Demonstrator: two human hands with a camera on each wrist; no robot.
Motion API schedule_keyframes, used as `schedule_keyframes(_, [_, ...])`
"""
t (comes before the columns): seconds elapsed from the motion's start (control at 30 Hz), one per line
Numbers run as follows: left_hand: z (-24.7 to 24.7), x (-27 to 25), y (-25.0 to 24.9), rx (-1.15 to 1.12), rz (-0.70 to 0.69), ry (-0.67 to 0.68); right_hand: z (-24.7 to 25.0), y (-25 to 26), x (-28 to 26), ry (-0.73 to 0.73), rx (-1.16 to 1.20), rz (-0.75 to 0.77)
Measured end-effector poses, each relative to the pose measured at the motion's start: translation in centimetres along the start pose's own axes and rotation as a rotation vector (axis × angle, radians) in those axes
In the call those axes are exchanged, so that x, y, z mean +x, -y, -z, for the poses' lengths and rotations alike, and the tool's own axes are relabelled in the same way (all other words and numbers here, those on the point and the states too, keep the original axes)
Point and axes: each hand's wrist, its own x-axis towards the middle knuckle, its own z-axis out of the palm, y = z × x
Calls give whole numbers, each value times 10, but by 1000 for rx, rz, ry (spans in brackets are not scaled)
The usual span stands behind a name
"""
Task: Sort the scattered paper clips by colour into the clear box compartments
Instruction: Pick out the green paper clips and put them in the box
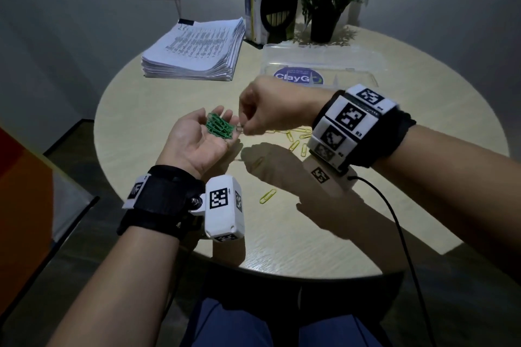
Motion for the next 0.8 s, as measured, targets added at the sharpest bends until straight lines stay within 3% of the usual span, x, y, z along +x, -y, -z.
schedule_keyframes(0.17, [-20,1,21,-10,95,89,2,-3,7,-173,-3,-44])
schedule_keyframes(0.3, [-38,4,32,-1,112,71,15,-20,0,-269,56,-117])
schedule_keyframes(0.5, [-66,19,35,100,125,74,63,-100,-13,-452,-132,-481])
schedule_keyframes(0.67, [-96,33,33,226,130,148,75,-147,-31,-371,-303,-762])
schedule_keyframes(0.8, [-128,48,38,313,107,154,71,-167,-36,-288,-221,-834])
